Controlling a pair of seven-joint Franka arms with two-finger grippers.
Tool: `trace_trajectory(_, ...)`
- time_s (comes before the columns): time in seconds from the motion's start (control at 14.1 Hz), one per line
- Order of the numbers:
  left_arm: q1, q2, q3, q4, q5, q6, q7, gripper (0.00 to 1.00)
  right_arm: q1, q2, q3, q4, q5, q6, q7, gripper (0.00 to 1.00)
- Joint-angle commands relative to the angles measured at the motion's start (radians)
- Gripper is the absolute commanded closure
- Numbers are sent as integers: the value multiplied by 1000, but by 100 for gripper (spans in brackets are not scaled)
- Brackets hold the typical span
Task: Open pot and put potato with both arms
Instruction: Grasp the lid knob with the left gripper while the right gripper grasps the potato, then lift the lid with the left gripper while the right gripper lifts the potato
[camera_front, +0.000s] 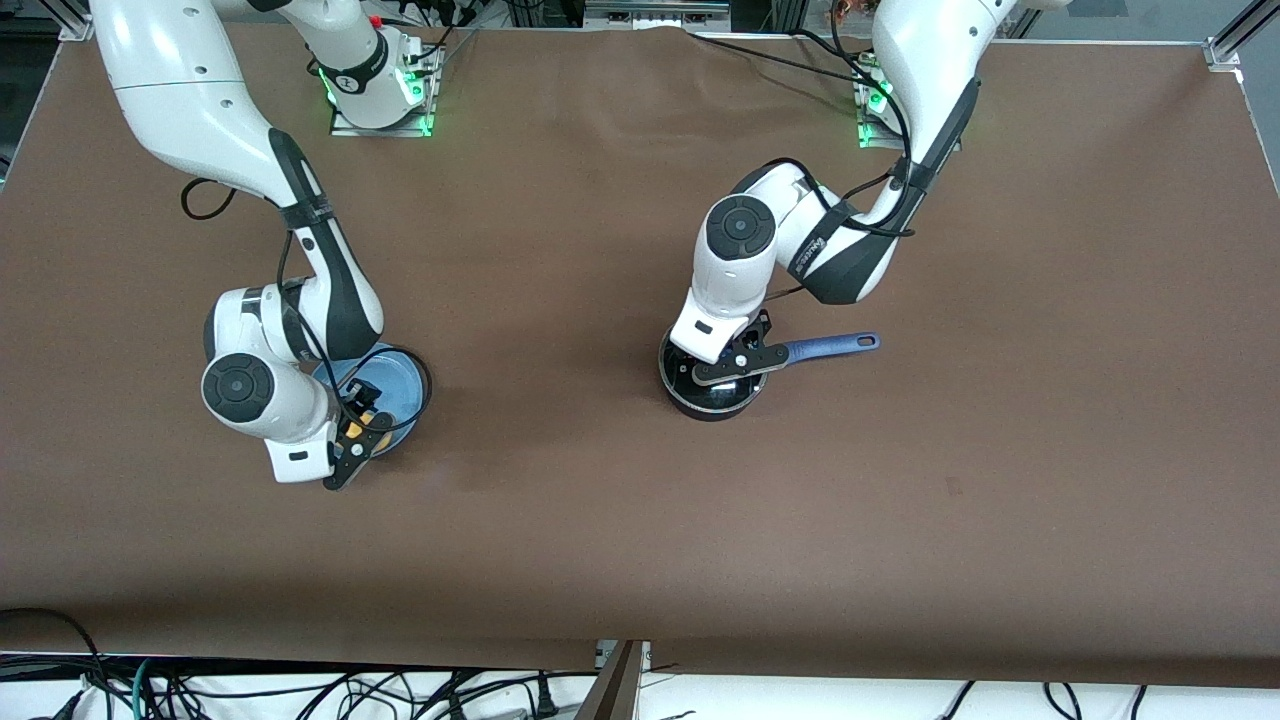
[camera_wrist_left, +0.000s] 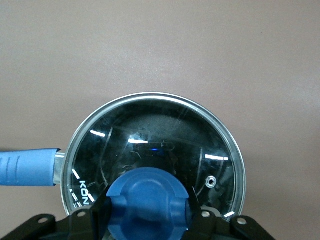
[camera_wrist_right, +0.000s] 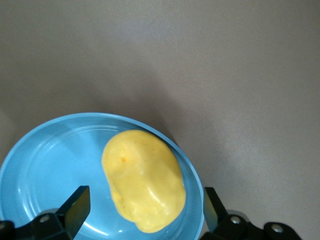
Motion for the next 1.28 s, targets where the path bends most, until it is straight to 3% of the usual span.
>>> trace_trajectory(0.0, 7, -24, -8, -16, 29, 12, -15, 45, -10, -3, 8, -25, 1, 37, -20, 0)
trace_trajectory(0.35, 26, -85, -13, -13, 26, -10, -10, 48, -22, 9, 8, -33, 58, 37, -18, 1)
trace_trajectory(0.43, 35, -100, -14, -12, 23, -16, -10, 48, -24, 11, 8, -33, 60, 37, -18, 7)
trace_trajectory(0.57, 88, -139, -13, -21, 14, -23, 92, 48, -24, 9, 8, -33, 63, 37, -17, 43)
trace_trajectory(0.71, 173, -186, -11, -42, -18, -66, 292, 48, -24, 8, 8, -30, 124, 23, -17, 79)
trace_trajectory(0.78, 208, -211, 2, -59, -71, -80, 400, 48, -24, 5, 8, -26, 157, 21, -15, 92)
trace_trajectory(0.99, 254, -263, 146, -104, -164, -91, 765, 48, -9, -3, 11, 26, 233, -84, 47, 98)
trace_trajectory(1.2, 256, -266, 330, -133, -194, -86, 1153, 49, 45, -6, 12, 122, 288, -233, 277, 98)
